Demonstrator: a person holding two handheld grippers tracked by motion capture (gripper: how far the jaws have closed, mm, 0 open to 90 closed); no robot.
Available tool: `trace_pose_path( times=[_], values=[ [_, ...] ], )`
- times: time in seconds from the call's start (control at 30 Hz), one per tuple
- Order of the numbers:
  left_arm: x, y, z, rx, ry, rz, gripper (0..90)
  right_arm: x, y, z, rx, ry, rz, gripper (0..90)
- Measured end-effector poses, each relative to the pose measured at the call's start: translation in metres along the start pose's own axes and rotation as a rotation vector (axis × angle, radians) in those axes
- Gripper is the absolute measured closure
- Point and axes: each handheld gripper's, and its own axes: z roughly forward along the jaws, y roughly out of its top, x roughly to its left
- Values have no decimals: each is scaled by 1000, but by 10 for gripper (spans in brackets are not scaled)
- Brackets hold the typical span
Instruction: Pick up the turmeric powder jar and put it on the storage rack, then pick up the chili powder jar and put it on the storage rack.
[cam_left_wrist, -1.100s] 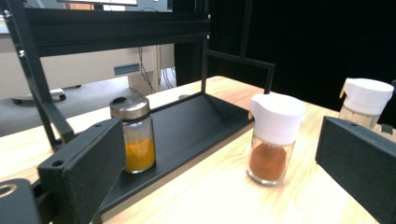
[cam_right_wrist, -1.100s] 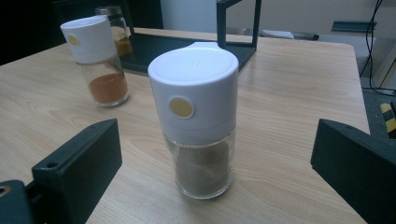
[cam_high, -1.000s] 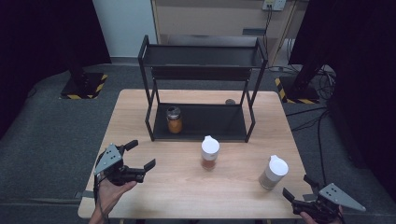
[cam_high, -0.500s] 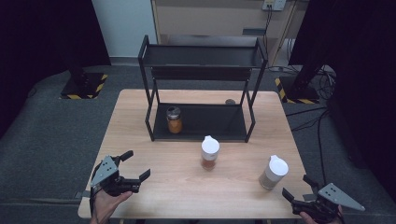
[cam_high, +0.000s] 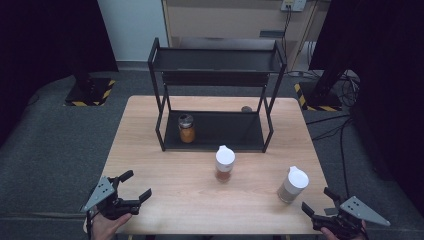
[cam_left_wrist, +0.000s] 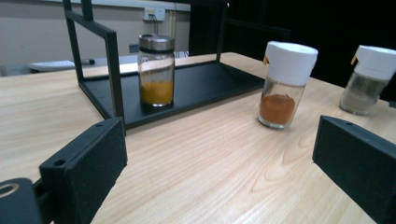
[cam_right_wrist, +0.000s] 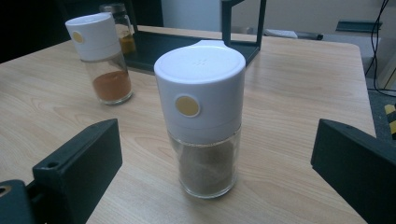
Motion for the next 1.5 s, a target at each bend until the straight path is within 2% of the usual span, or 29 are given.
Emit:
trace_pose_path(
  times=[0.13, 0.23, 1.2, 1.5],
  values=[
    [2, -3, -1, -9, 5, 7, 28, 0, 0, 0, 0, 2, 0, 21],
    [6, -6, -3, -24, 4, -6, 25, 0, 0, 0, 0, 0, 0, 21],
    [9, -3, -2, 9, -36, 11, 17, 2, 1, 1, 5, -12, 7, 16],
    [8, -3, -2, 14, -29, 15, 14, 3, 2, 2, 10, -9, 6, 21]
  ],
)
